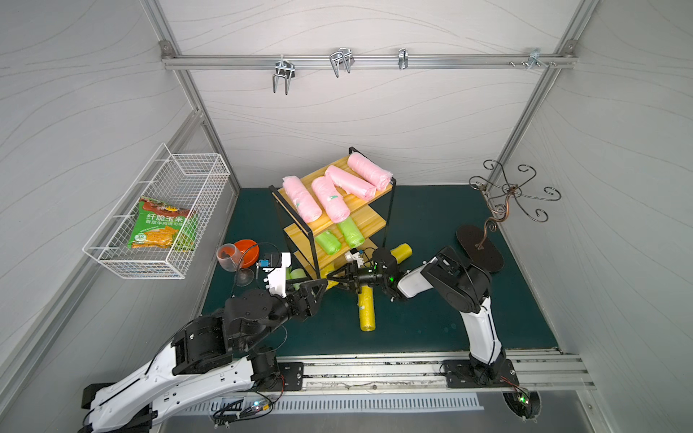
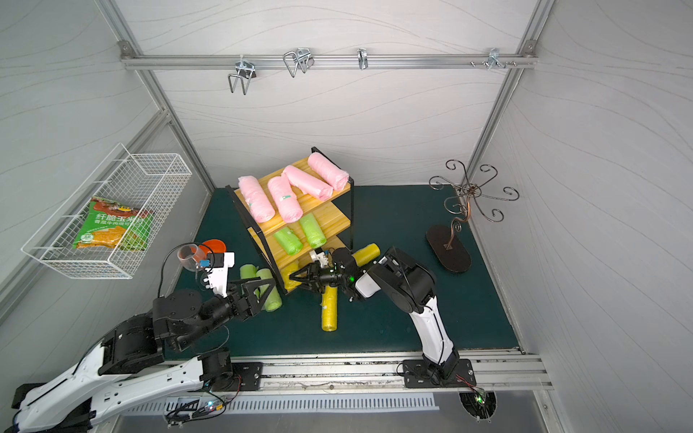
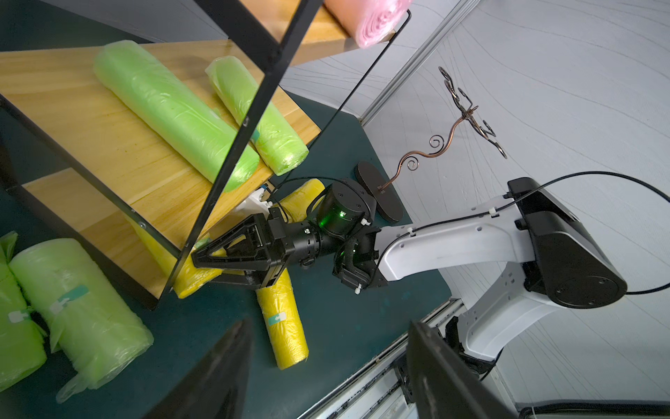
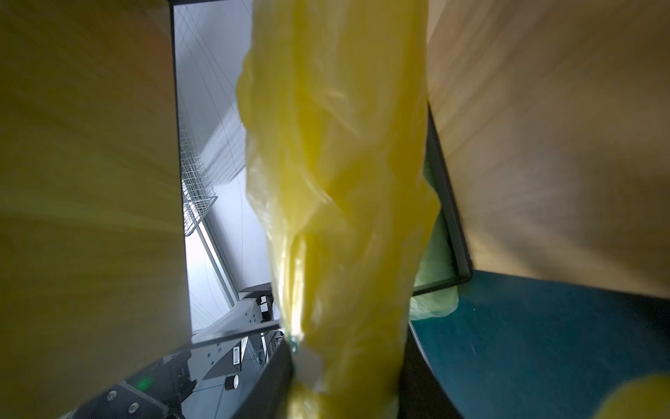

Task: Sort the rolls of trash bags by color and place them on the shelf
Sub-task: Adjust the roll of trash bags at the center of the board.

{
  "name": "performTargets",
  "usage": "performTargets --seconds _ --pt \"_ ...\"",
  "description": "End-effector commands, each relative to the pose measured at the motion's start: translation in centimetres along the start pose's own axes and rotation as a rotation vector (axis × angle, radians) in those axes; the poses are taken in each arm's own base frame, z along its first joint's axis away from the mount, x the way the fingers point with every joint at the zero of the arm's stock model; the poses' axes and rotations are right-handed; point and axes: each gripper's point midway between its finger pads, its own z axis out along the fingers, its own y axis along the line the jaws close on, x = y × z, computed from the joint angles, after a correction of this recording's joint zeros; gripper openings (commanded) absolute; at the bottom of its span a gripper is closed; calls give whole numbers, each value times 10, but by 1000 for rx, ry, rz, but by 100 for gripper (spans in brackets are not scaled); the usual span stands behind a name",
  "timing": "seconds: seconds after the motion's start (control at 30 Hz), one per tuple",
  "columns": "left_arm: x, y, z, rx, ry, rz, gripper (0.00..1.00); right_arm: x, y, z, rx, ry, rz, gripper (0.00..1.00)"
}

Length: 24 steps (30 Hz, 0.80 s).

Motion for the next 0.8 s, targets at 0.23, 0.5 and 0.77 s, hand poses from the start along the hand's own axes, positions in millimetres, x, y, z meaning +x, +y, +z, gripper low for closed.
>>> performTargets --seconds 0.23,0.5,0.77 --pt "-9 -9 2 22 -29 -9 72 27 -8 17 112 90 -66 0" --pt "-7 -12 5 25 -16 -6 72 29 4 29 9 89 -69 0" --pt "-6 -10 6 23 -17 -10 72 24 -17 31 15 53 -25 0"
